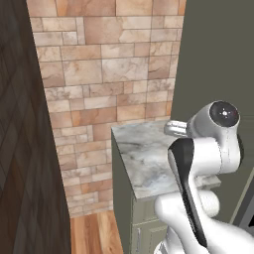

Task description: Move the apple and apricot from the top shelf to the second highest shelf to make space. Then, place the pitcher from the counter on the cleared top shelf.

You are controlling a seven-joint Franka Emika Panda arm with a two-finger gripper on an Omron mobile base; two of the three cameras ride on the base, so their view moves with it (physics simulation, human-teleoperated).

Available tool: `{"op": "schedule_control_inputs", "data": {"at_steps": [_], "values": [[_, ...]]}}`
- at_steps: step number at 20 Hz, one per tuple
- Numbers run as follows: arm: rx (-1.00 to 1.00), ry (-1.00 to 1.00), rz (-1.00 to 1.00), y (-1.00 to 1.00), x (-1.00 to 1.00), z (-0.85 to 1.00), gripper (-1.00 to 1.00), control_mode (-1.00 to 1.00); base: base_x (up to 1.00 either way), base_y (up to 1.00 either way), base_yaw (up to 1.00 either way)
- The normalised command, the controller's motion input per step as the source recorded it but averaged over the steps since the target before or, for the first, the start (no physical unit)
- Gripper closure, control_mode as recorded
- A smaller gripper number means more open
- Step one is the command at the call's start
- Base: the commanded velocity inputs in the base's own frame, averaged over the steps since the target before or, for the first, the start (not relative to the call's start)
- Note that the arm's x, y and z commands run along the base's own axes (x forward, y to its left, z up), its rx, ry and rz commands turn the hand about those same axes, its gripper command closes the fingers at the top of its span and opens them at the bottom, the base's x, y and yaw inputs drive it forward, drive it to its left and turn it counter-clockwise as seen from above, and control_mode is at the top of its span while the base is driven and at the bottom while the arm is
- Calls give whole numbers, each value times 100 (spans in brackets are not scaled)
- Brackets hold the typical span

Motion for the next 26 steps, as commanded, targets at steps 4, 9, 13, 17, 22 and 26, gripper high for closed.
{"op": "schedule_control_inputs", "data": {"at_steps": [4,9,13,17,22,26], "values": [[0,15,-51,-19,0,0,-100,-100,0,0,0],[0,15,-44,-21,0,0,-100,-100,0,0,0],[0,21,-31,-35,6,-3,-100,-100,0,0,0],[0,19,-21,-40,25,-28,-100,-100,0,0,0],[2,1,-14,-28,10,-53,-100,-100,0,0,0],[6,0,-3,-18,19,-42,-100,-100,0,0,0]]}}
